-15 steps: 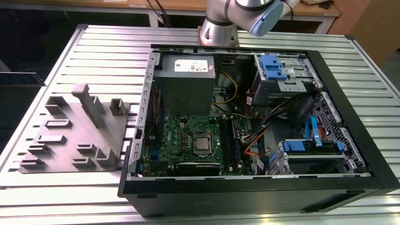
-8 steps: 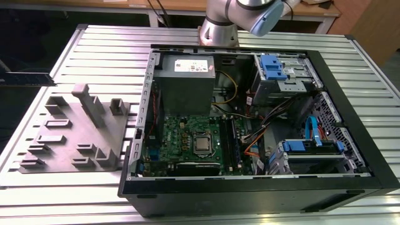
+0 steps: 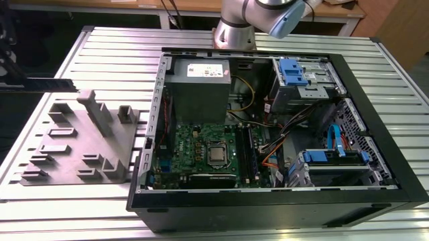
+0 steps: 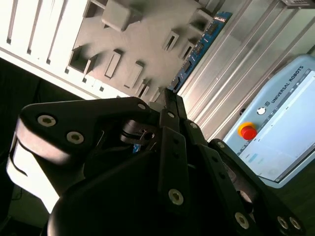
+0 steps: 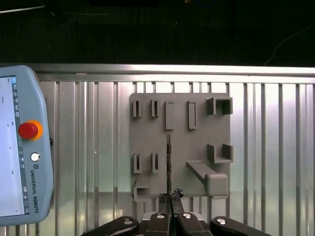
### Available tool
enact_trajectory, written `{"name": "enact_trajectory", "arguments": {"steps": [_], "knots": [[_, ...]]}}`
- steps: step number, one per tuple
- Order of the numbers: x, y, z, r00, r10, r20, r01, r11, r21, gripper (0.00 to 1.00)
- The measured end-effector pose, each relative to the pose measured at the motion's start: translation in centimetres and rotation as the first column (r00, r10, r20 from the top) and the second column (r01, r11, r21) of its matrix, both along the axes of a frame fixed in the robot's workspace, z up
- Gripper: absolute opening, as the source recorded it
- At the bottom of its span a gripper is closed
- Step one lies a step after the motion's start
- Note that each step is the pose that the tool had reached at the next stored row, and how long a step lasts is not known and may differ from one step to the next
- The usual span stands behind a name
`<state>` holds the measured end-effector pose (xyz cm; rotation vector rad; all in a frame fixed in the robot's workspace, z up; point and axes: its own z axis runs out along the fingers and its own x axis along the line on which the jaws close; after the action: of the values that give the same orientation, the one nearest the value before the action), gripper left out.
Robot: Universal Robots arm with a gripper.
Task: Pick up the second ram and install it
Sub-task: 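Pick up the second ram and move it above second insertion slot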
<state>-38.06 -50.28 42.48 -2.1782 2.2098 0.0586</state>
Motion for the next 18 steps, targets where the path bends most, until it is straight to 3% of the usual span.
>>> {"name": "enact_trajectory", "arguments": {"steps": [18], "knots": [[5.4, 0.00, -0.01, 1.0000, 0.000, 0.0001, 0.000, 1.0000, 0.0012, 0.09]]}}
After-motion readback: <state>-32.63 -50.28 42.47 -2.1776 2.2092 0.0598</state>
